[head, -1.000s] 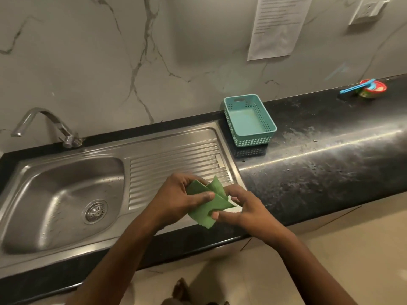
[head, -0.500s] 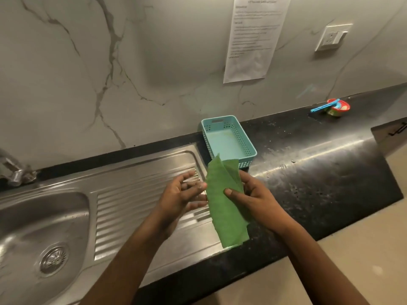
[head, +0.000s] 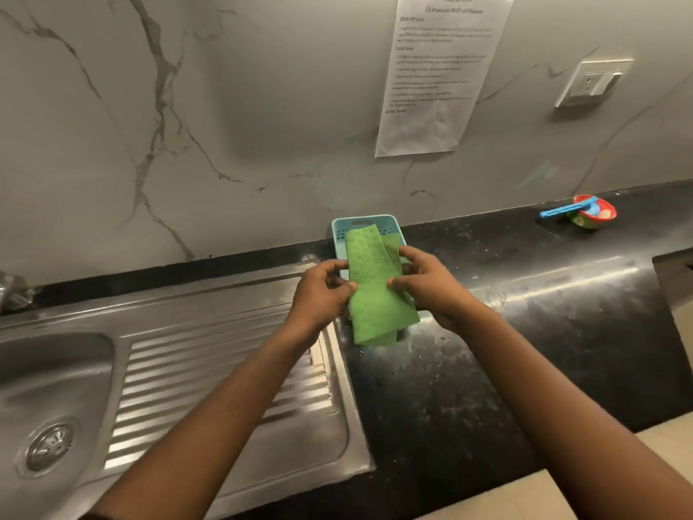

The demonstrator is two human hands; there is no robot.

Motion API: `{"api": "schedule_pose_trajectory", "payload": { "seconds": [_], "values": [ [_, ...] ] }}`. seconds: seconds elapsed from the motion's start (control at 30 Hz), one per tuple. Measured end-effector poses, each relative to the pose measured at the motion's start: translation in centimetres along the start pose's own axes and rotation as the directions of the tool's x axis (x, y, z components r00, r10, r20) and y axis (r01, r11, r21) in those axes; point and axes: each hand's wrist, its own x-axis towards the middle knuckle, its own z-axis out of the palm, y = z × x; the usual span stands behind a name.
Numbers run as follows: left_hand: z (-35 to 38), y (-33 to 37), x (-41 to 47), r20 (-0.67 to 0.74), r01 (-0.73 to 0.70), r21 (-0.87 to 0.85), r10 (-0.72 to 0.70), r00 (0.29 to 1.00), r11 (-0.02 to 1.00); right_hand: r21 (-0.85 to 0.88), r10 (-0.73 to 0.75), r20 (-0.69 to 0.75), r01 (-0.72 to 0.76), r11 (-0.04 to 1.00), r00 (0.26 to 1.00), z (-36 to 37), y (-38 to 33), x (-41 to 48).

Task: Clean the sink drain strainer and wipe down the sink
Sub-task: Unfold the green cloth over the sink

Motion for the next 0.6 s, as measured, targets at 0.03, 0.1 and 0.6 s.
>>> {"api": "schedule_pose_trajectory", "payload": {
  "seconds": [0.03,0.1,0.6],
  "values": [
    [0.6,0.3,1.2,-0.019,0.013,0.017,-0.013,1.0,1.0,-0.004,0.008,-0.017,-0.009,1.0,1.0,-0.6,-0.1,1.6],
    [1.7,0.6,3.9,-0.048,0.057,0.032,-0.055,0.997,0.998,-0.04,0.019,-0.027,-0.02,0.999,0.999,-1.5,-0.2,4.6],
    [9.1,-0.5,13.6,-0.128,0.347,-0.233,-0.382,0.915,0.909,-0.204,0.164,0.131,-0.135,0.97,0.978,-1.1,3.1,15.0]
  ]
}}
